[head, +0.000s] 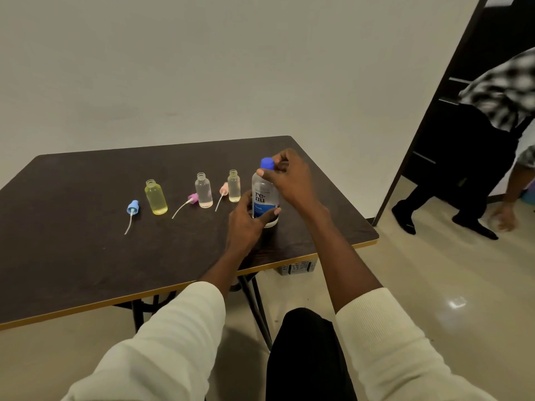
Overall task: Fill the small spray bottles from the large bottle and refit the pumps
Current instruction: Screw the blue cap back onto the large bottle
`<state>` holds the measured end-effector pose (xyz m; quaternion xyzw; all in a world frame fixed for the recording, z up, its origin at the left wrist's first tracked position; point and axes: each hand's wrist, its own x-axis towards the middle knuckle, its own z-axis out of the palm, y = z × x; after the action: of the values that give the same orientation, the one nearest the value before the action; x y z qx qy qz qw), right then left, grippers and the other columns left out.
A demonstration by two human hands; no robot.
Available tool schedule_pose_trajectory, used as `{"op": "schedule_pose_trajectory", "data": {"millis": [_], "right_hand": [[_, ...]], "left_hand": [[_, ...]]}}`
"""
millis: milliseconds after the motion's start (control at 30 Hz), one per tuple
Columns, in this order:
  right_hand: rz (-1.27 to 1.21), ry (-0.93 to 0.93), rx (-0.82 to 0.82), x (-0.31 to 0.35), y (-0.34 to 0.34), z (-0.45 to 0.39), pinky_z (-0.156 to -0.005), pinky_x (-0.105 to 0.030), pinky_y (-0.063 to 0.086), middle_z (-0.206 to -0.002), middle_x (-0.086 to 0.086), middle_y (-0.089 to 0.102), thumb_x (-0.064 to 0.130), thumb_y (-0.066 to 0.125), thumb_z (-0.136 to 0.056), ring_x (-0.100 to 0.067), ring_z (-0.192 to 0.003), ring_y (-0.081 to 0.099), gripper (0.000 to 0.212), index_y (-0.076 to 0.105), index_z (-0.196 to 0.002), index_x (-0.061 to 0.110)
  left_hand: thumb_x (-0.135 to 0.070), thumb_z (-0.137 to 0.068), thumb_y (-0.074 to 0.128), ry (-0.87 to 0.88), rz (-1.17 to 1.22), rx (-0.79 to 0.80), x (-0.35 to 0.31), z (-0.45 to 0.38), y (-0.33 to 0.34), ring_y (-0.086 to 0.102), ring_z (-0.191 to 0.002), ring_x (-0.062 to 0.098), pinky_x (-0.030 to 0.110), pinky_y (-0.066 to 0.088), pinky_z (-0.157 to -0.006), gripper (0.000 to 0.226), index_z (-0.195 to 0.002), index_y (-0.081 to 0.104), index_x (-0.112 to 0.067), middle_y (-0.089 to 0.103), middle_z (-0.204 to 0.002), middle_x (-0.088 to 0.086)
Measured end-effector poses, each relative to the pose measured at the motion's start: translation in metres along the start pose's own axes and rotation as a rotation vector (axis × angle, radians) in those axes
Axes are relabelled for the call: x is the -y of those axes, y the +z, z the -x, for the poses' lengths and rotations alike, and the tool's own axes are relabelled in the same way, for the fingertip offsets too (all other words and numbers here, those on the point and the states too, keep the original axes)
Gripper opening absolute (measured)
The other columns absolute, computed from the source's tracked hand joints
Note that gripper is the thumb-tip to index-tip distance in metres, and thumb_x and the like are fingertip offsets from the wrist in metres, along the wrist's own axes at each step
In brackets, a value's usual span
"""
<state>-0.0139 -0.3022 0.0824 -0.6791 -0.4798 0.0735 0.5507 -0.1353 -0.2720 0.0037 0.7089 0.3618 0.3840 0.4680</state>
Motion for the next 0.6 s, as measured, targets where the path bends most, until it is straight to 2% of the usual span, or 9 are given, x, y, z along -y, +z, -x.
{"op": "schedule_pose_trajectory", "data": {"millis": [67,133,233,367,500,600], "right_hand": [[-0.005,-0.01,0.021,0.0,-0.001,0.001,-0.082,-0.026,0.054,-0.107,0.0,0.064,0.036,0.075,-0.081,-0.013,-0.096,0.063,0.038,0.058,-0.108,0.015],[-0.031,-0.018,0.013,-0.001,-0.001,0.001,-0.088,-0.03,0.054,-0.115,0.001,0.064,0.033,0.07,-0.086,-0.01,-0.101,0.063,0.035,0.062,-0.117,0.019],[-0.052,-0.009,-0.03,-0.002,0.001,0.001,-0.086,-0.031,0.056,-0.105,0.001,0.067,0.029,0.074,-0.083,-0.01,-0.096,0.065,0.023,0.065,-0.101,0.018],[-0.068,0.004,-0.032,-0.003,0.004,0.005,-0.076,-0.019,0.051,-0.098,0.0,0.065,0.03,0.081,-0.077,-0.012,-0.092,0.064,0.033,0.056,-0.092,0.014],[-0.179,0.044,-0.043,-0.009,0.003,0.012,-0.089,-0.024,0.052,-0.116,0.001,0.063,0.04,0.077,-0.079,-0.011,-0.108,0.062,0.046,0.056,-0.113,0.016],[-0.27,0.133,-0.058,-0.019,0.004,0.023,-0.094,-0.026,0.05,-0.129,-0.005,0.058,0.036,0.068,-0.089,-0.015,-0.116,0.057,0.05,0.053,-0.128,0.01]], "left_hand": [[-0.039,-0.081,0.08,-0.003,0.005,-0.002,-0.001,0.001,0.0,0.055,-0.127,0.019,0.016,0.044,-0.088,0.073,-0.142,0.045,-0.021,0.057,-0.142,0.002],[-0.038,-0.081,0.08,-0.002,0.012,-0.006,-0.003,0.002,-0.001,0.054,-0.126,0.018,0.009,0.041,-0.078,0.073,-0.142,0.045,-0.02,0.057,-0.141,0.002],[-0.037,-0.082,0.079,-0.008,0.009,-0.004,-0.005,0.003,-0.002,0.053,-0.126,0.017,0.007,0.038,-0.078,0.073,-0.143,0.044,-0.018,0.056,-0.142,0.003],[-0.037,-0.082,0.079,-0.012,0.027,-0.001,-0.003,0.004,-0.002,0.053,-0.128,0.018,0.012,0.041,-0.085,0.073,-0.143,0.044,-0.019,0.056,-0.142,0.002],[-0.038,-0.079,0.081,-0.008,0.033,-0.001,-0.001,0.001,-0.001,0.056,-0.123,0.016,0.009,0.042,-0.079,0.072,-0.14,0.046,-0.021,0.058,-0.138,0.0],[-0.025,-0.082,0.081,0.01,0.073,0.016,0.003,0.0,-0.002,0.056,-0.119,0.011,0.01,0.045,-0.083,0.072,-0.143,0.043,-0.021,0.057,-0.136,-0.003]]}}
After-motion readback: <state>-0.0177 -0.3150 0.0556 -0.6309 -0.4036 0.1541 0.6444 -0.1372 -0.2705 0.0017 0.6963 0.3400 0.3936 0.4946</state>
